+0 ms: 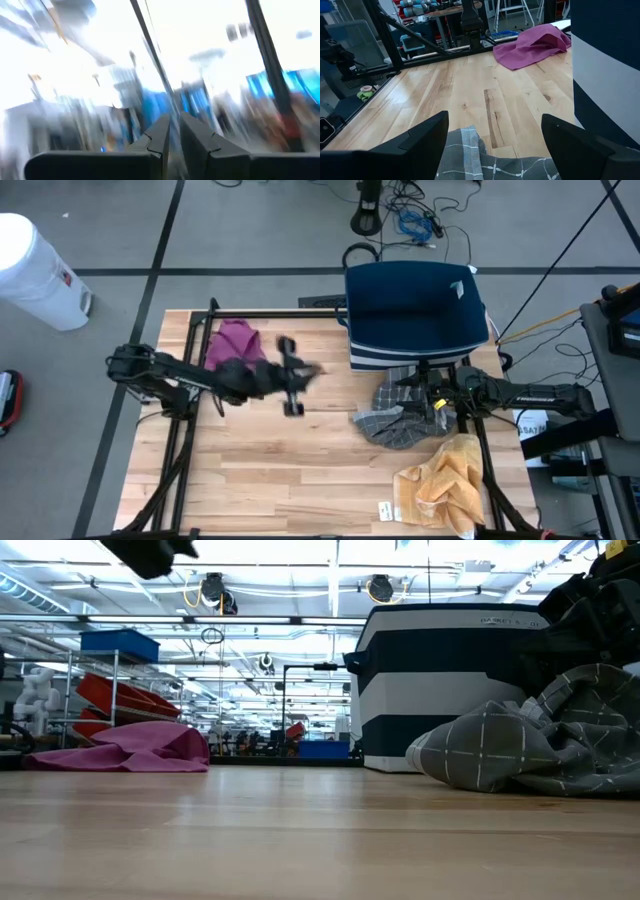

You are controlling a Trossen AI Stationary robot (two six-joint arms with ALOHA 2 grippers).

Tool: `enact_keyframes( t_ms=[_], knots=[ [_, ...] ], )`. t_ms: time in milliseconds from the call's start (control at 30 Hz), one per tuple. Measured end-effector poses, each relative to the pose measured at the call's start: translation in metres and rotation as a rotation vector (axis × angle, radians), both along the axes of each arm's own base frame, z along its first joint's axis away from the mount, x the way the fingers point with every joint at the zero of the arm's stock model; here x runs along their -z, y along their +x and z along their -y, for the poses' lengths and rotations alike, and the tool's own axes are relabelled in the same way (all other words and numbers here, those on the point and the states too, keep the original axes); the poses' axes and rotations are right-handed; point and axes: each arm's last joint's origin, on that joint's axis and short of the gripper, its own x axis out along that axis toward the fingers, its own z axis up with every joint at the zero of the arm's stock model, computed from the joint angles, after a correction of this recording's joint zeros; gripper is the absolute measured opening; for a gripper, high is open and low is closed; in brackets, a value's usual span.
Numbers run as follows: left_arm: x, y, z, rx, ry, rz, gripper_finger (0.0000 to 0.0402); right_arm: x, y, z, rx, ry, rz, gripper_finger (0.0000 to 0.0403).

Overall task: Fold towel
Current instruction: Fold the gray checkered towel

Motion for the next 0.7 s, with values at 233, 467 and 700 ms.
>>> enact_keyframes(
  t_ms=[233,467,700],
  knots=[
    [-0.063,-0.046,-0.013,-0.030,0.011,0.219,0.0051,0.000,0.000,0.000,0.000,0.000,0.000,0.0306],
    [-0.094,-0.085,-0.013,-0.180,0.009,-0.439,0.0051,0.000,0.000,0.000,0.000,0.000,-0.001,0.0306],
    [-0.026,-0.098,-0.022,-0.362,-0.224,-1.196,0.0051,0.000,0.000,0.000,0.000,0.000,0.000,0.0306]
  ],
)
